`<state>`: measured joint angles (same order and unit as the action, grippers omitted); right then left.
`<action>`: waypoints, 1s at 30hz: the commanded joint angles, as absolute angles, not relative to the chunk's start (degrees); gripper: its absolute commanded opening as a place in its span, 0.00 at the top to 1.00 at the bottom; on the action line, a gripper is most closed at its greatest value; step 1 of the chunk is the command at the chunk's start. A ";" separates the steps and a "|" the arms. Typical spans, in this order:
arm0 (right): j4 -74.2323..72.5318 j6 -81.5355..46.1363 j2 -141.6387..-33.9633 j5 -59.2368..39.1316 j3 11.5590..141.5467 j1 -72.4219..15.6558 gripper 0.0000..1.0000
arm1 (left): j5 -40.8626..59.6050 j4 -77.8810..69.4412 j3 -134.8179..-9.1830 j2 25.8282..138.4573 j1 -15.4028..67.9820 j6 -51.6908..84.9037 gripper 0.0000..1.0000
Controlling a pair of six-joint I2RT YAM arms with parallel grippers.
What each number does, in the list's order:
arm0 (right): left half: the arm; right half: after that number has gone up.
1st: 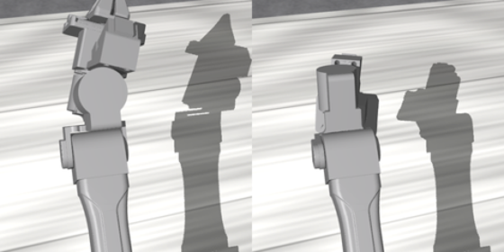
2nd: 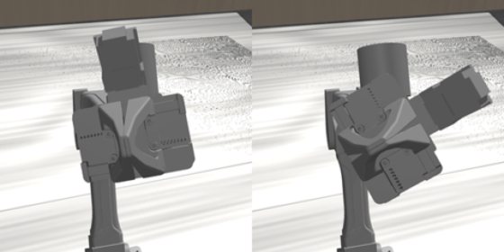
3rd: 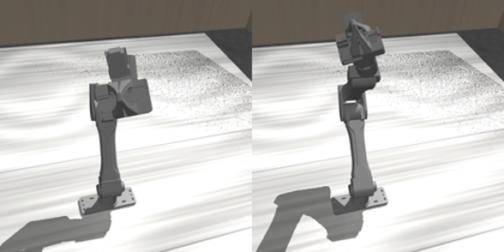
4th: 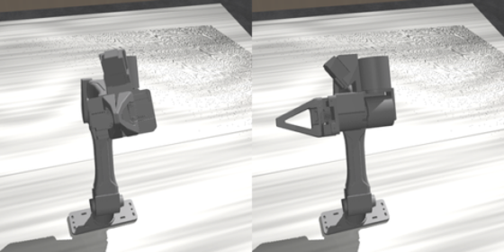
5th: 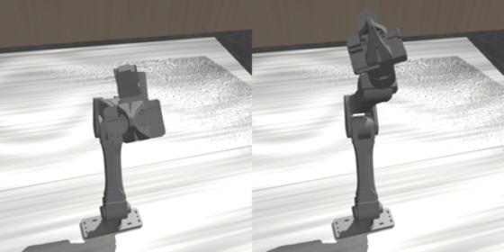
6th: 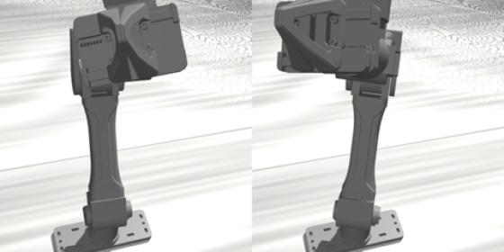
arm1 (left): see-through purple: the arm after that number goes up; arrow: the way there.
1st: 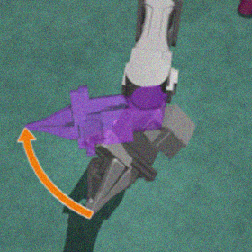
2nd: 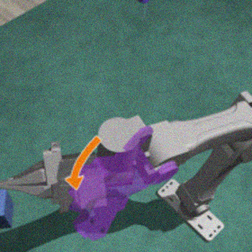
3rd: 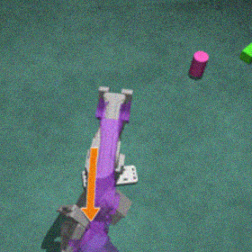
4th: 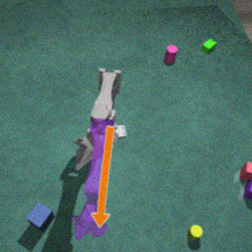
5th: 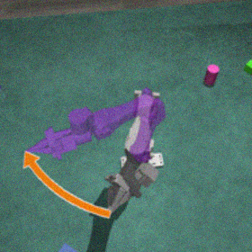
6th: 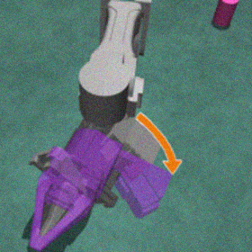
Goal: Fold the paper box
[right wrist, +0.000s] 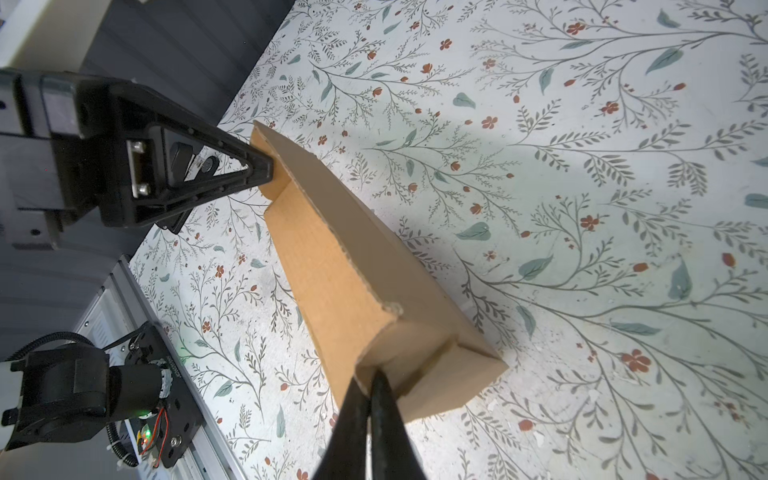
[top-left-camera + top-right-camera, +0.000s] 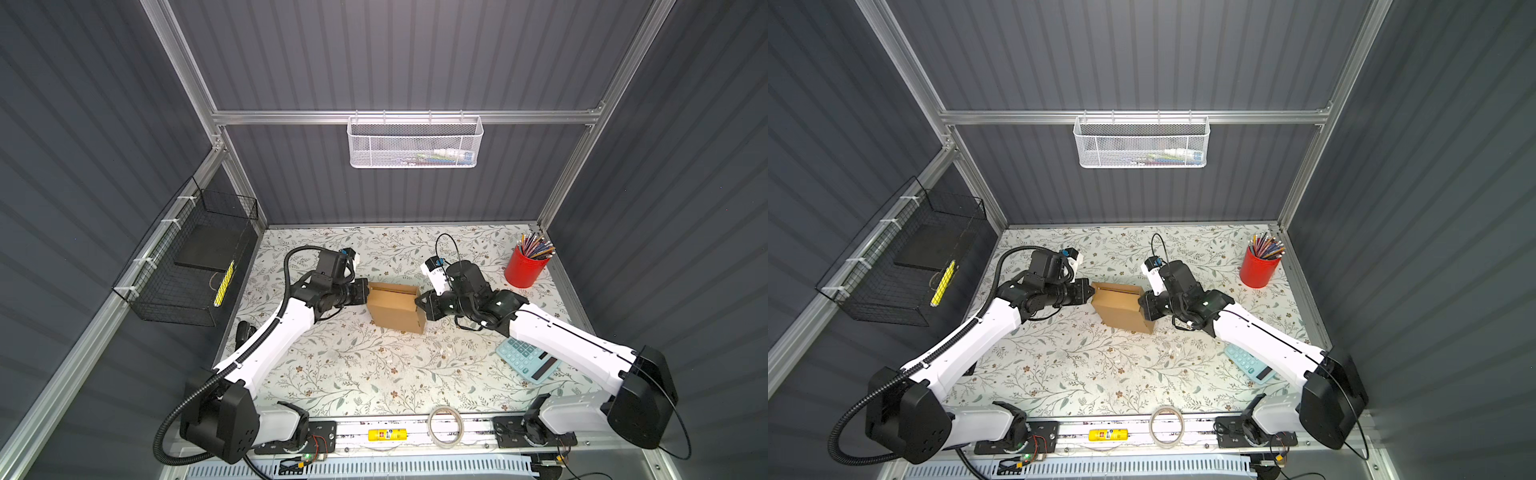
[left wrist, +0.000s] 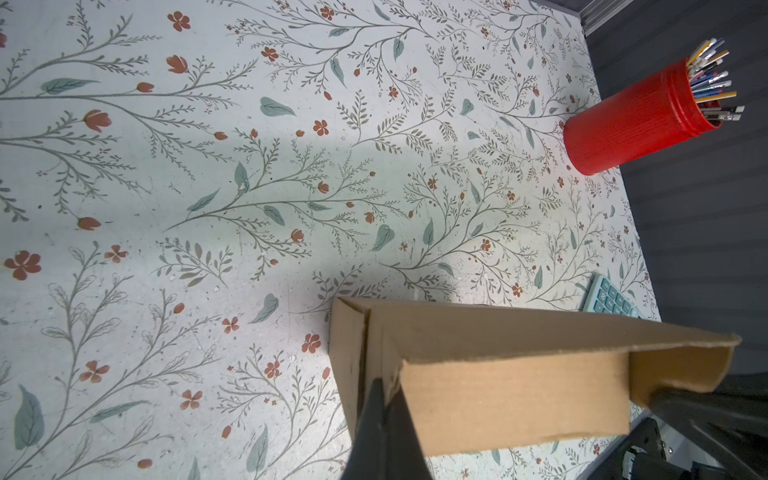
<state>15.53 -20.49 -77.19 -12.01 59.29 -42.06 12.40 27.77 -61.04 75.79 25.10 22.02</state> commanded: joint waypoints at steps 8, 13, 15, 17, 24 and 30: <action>17.34 -18.38 -77.08 -13.75 60.73 -42.98 0.92 | 15.83 30.85 -63.86 76.64 26.14 20.48 1.00; 18.10 -17.84 -77.52 -13.31 60.82 -42.89 0.89 | 15.81 31.13 -64.40 76.72 26.19 20.55 1.00; 18.43 -17.75 -77.56 -13.18 60.93 -42.89 0.88 | 15.77 31.28 -64.50 76.77 26.19 20.50 1.00; 18.54 -17.67 -77.39 -12.95 60.99 -42.89 0.87 | 15.80 31.43 -64.64 76.81 26.19 20.52 1.00; 19.55 -17.56 -76.90 -11.87 61.34 -42.83 0.87 | 15.81 31.72 -64.87 76.91 26.19 20.30 1.00; 20.64 -17.82 -76.82 -10.78 61.96 -42.80 0.85 | 15.56 31.97 -64.99 76.75 26.19 20.13 1.00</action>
<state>20.10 -18.00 -77.19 -11.38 59.94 -42.33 13.52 30.59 -63.00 76.40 25.52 21.19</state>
